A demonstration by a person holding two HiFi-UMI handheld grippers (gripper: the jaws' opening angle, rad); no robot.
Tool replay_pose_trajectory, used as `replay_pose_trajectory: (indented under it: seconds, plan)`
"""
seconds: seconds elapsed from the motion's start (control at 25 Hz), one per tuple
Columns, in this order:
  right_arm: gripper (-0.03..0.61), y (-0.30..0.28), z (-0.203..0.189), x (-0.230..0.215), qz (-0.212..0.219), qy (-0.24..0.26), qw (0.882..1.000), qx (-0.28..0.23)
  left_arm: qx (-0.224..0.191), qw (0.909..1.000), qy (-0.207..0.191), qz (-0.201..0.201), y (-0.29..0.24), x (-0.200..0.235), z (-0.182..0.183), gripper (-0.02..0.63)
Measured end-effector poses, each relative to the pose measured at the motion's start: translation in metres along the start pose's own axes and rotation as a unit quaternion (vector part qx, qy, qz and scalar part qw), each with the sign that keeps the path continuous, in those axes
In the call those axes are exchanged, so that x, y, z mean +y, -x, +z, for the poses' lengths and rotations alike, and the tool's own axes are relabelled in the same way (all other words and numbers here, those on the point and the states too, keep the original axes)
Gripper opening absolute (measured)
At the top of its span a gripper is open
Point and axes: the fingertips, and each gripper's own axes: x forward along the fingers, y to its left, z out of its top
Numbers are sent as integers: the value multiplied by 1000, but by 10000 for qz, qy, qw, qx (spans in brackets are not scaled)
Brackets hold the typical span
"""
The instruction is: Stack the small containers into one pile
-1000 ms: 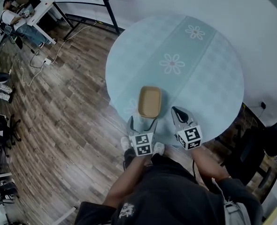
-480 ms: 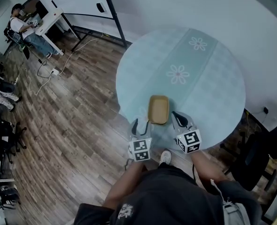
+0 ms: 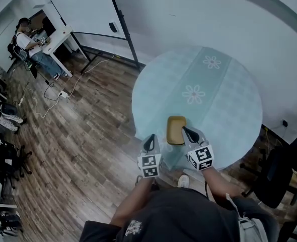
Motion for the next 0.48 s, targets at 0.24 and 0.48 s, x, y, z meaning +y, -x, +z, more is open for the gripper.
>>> replay_pose_trajectory:
  seconds: [0.24,0.48]
  plan:
    - [2,-6,25,8,-201,90,9996,-168,-356,9972,297,-582,3,10,28,6]
    - [0,-12,44,20,-237,460,9984,-227,-571,9943,302,-848,2,19,45,6]
